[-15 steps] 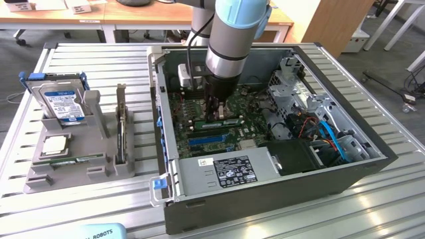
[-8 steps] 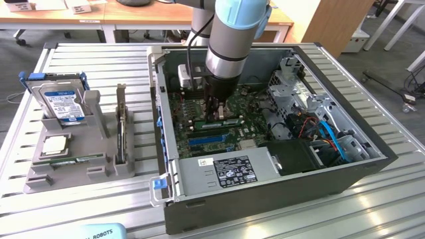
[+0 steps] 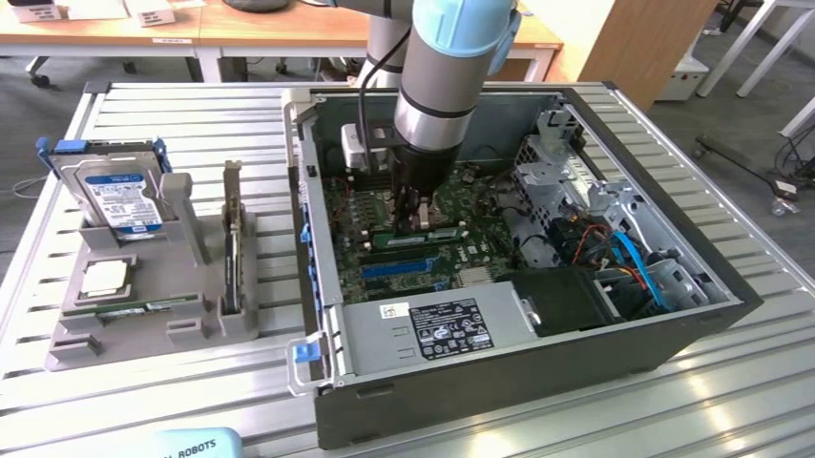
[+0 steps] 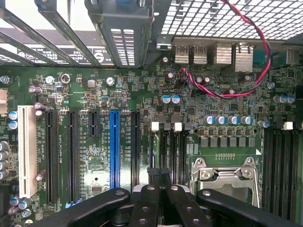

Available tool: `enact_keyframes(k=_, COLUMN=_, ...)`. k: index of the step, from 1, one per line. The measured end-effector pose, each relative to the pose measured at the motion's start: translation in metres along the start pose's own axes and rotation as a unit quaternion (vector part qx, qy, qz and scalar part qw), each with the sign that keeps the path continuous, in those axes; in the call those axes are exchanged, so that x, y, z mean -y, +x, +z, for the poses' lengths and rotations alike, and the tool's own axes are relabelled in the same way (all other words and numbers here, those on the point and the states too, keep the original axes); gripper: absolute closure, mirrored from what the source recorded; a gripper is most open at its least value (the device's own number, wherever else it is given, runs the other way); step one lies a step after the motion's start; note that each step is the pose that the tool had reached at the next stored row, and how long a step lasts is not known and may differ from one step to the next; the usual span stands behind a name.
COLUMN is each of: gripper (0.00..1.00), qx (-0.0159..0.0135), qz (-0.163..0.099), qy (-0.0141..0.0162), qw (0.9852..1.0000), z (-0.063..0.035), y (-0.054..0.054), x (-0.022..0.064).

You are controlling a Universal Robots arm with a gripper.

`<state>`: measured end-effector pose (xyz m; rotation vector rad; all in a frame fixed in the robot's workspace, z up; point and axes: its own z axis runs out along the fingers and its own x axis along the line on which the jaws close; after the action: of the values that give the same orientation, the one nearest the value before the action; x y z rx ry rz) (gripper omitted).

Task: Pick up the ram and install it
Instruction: 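Press down the ram until it locks into place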

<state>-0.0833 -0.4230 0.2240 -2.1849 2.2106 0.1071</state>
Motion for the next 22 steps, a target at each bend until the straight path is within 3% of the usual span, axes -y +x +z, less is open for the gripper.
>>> enact_keyframes(k=22, gripper=0.90, qx=0.0002, qz=0.000, qy=0.0000, qw=1.0000, z=0.0021, y=0.0002, x=0.0001)
